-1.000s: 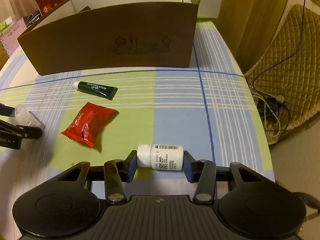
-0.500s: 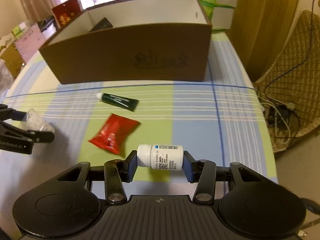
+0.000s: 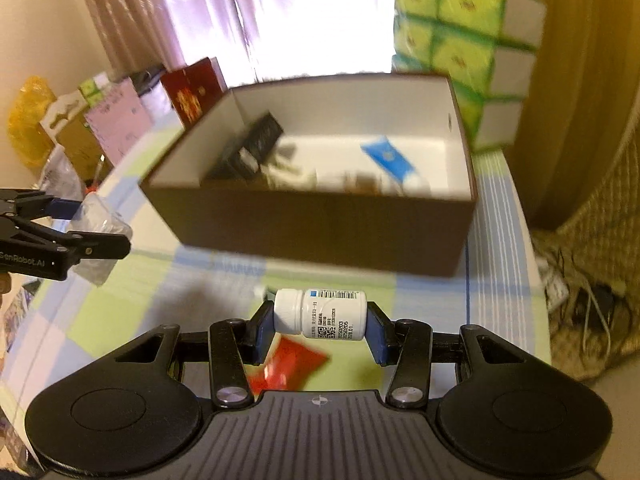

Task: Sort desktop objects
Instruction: 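Carry the floss case and pill bottle toward the box, then lower the floss case and pill bottle into the box and open both tools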

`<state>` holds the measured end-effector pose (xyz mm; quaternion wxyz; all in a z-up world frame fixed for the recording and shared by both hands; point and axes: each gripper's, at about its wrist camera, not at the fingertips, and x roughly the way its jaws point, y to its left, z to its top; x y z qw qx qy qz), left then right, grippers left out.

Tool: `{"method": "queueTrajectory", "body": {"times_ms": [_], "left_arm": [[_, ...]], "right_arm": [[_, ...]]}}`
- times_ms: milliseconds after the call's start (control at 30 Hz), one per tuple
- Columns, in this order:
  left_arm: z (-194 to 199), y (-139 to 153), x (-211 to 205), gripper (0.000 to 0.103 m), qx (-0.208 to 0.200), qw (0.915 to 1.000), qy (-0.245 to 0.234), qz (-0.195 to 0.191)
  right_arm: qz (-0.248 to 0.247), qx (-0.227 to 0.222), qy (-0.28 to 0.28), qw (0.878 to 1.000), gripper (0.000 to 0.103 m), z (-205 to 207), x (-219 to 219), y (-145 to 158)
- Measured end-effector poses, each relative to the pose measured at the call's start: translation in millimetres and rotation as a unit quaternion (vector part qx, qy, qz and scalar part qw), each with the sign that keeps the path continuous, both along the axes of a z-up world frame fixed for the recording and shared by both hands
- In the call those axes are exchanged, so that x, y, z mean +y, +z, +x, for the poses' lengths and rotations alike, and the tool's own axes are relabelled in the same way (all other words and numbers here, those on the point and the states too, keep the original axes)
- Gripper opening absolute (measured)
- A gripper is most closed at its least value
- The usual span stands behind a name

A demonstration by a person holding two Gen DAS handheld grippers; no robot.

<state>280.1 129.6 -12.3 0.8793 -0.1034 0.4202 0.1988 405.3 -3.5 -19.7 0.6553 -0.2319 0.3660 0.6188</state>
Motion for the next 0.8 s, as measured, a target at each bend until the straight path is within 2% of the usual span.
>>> {"method": "queueTrajectory", "body": {"times_ms": [167, 300, 400, 567, 800], "left_arm": [[34, 21, 19, 0.084, -0.021, 0.9996, -0.017, 0.007], [71, 24, 35, 0.084, -0.029, 0.9992, -0.027, -0.001], [97, 20, 47, 0.084, -0.033, 0.9985, -0.045, -0.005], [141, 5, 67, 0.084, -0.014, 0.9984, -0.053, 0.013], [189, -17, 93, 0.084, 0.002, 0.9971, -0.077, -0.001]], "right_arm": [[0.031, -0.019, 0.019, 0.999, 0.044, 5, 38, 23], [0.041, -0.019, 0.021, 0.999, 0.044, 14, 73, 30], [0.038, -0.007, 0.015, 0.999, 0.044, 23, 100, 27], [0.022, -0.033, 0.003, 0.999, 0.044, 38, 136, 14], [-0.001, -0.034, -0.014, 0.999, 0.044, 60, 171, -4]]}}
